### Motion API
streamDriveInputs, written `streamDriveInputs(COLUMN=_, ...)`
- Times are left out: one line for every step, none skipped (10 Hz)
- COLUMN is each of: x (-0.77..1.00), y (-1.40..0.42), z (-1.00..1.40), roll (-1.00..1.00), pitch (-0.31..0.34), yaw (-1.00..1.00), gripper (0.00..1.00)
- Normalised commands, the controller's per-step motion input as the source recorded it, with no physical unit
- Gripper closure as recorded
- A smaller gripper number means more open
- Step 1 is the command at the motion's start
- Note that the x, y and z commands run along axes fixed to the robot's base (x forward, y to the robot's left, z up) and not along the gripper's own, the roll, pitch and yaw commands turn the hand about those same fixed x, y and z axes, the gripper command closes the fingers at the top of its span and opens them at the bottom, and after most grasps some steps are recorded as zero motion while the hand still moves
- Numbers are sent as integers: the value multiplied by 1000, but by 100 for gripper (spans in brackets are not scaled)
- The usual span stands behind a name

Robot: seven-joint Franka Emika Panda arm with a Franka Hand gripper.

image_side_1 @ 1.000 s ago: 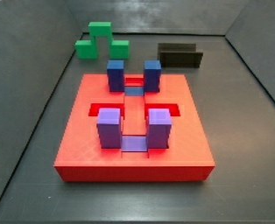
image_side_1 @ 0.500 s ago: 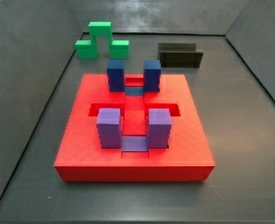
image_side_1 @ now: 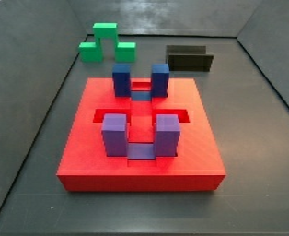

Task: Pick up the yellow object. Move up. Move to above the board. Insert the yellow object.
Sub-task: Insert the yellow object.

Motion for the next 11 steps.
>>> streamDriveInputs(x=480, y=-103, z=-1000, roll=116, pitch=0, yaw=0, gripper=100)
streamDriveInputs(x=403, y=-80, z=-1000, roll=101, pitch=-21, yaw=0, gripper=100)
streamDriveInputs(x=337, y=-37, z=-1000, roll=120, pitch=-9, yaw=0, gripper=100)
streamDriveInputs(x=214, y=-49, z=-1000, roll=149, pitch=-6, yaw=3, gripper=100)
streamDriveInputs(x=149, y=-77, z=-1000, roll=137, pitch=-37, yaw=0, gripper=100)
streamDriveInputs(x=74, y=-86, z=-1000, roll=134, pitch=-50, yaw=0, gripper=100)
streamDriveInputs(x=0, y=-114, z=-977, roll=136, pitch=-91, yaw=0, gripper=100)
streamDriveInputs(x=-129, y=-109, z=-894, roll=26, pitch=-194, yaw=-14, gripper=100)
streamDriveInputs(x=-206, y=0, z=-780, roll=-19, pitch=-223, yaw=0, gripper=100)
streamDriveInputs(x=-317, y=0, z=-617, roll=-103, pitch=-219, yaw=0, gripper=100)
streamDriveInputs(x=-397, y=0, z=-489, roll=-143, pitch=-173, yaw=0, gripper=100)
